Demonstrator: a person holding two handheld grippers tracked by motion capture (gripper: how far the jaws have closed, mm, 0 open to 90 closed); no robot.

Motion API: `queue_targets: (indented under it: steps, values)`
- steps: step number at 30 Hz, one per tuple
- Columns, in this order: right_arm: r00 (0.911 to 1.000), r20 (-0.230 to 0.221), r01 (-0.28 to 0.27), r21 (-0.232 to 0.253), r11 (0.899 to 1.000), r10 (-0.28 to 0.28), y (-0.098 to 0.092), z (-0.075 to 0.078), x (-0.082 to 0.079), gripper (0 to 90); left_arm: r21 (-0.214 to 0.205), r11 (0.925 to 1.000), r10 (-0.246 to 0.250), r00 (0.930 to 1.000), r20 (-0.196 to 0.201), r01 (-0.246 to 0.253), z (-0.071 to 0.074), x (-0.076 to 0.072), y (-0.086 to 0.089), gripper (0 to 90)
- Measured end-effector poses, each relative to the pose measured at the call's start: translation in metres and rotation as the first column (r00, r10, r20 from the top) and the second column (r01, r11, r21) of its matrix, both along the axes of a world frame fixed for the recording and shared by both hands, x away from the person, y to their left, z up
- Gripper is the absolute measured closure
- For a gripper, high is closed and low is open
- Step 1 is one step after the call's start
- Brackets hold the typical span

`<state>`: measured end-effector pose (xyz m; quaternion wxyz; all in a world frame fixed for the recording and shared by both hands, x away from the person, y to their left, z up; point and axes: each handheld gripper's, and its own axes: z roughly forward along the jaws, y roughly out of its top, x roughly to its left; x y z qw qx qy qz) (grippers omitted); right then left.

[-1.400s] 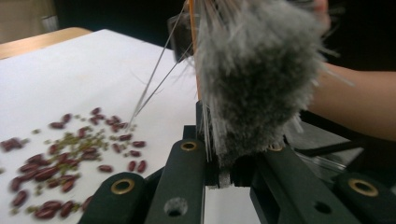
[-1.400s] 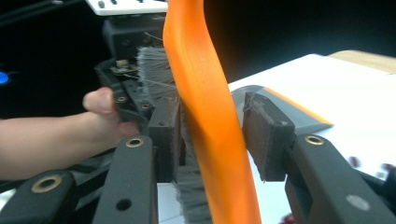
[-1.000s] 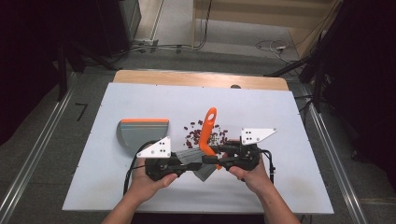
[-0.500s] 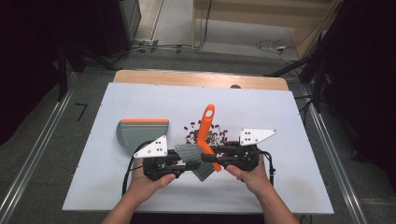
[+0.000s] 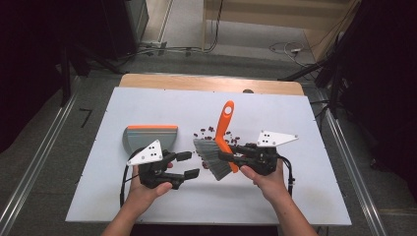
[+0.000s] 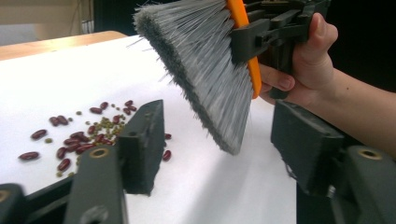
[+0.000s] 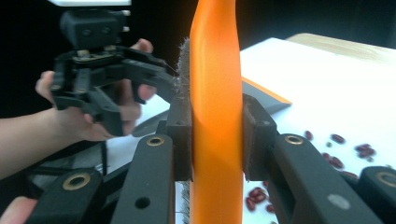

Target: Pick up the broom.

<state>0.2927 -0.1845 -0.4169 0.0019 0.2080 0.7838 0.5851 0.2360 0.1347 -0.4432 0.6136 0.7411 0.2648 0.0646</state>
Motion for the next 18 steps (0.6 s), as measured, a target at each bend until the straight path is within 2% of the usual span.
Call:
queue_targets:
  steps: [2, 3, 5, 8, 10, 11, 15, 17, 18]
  values:
    - [0.9999, 0.000, 0.015, -0.005, 1.000, -0.015, 0.000, 0.000, 0.000, 68.2, 0.003, 0.9999, 0.012, 0.9999, 0.002, -0.012, 0.000, 0.000, 0.002, 30.0]
    - [0.9980, 0.010, 0.063, -0.034, 0.997, -0.062, -0.002, 0.000, 0.001, 68.2, 0.004, 0.9993, 0.037, 0.9993, 0.002, -0.037, 0.000, 0.000, 0.007, 23.7]
    - [0.9970, 0.011, 0.077, -0.040, 0.996, -0.076, -0.002, 0.000, 0.002, 68.2, 0.003, 0.9989, 0.046, 0.9989, 0.004, -0.046, 0.000, 0.000, 0.009, 20.8]
    - [0.9888, 0.016, 0.149, -0.071, 0.986, -0.148, -0.005, 0.001, 0.005, 68.2, 0.000, 0.9977, 0.067, 0.9977, 0.006, -0.067, 0.001, 0.000, 0.017, 8.2]
    - [0.9864, 0.018, 0.164, -0.077, 0.983, -0.163, -0.006, 0.001, 0.006, 68.2, 0.000, 0.9960, 0.089, 0.9960, 0.010, -0.089, 0.000, 0.000, 0.021, 5.4]
    - [0.9825, 0.017, 0.186, -0.082, 0.979, -0.185, -0.008, 0.001, 0.007, 68.2, 0.000, 0.9946, 0.103, 0.9946, 0.011, -0.103, -0.001, 0.001, 0.023, 1.7]
    - [0.9708, 0.019, 0.240, -0.103, 0.965, -0.239, -0.014, 0.001, 0.011, 68.2, -0.003, 0.9897, 0.143, 0.9896, 0.015, -0.143, -0.003, 0.002, 0.033, 0.0]
    - [0.9678, 0.018, 0.251, -0.109, 0.962, -0.251, -0.015, 0.001, 0.012, 68.2, -0.005, 0.9874, 0.158, 0.9872, 0.019, -0.158, -0.003, 0.002, 0.037, 0.0]
    - [0.9591, 0.019, 0.283, -0.125, 0.951, -0.283, -0.018, 0.000, 0.015, 68.2, -0.007, 0.9874, 0.158, 0.9872, 0.020, -0.158, -0.003, 0.002, 0.039, 0.0]
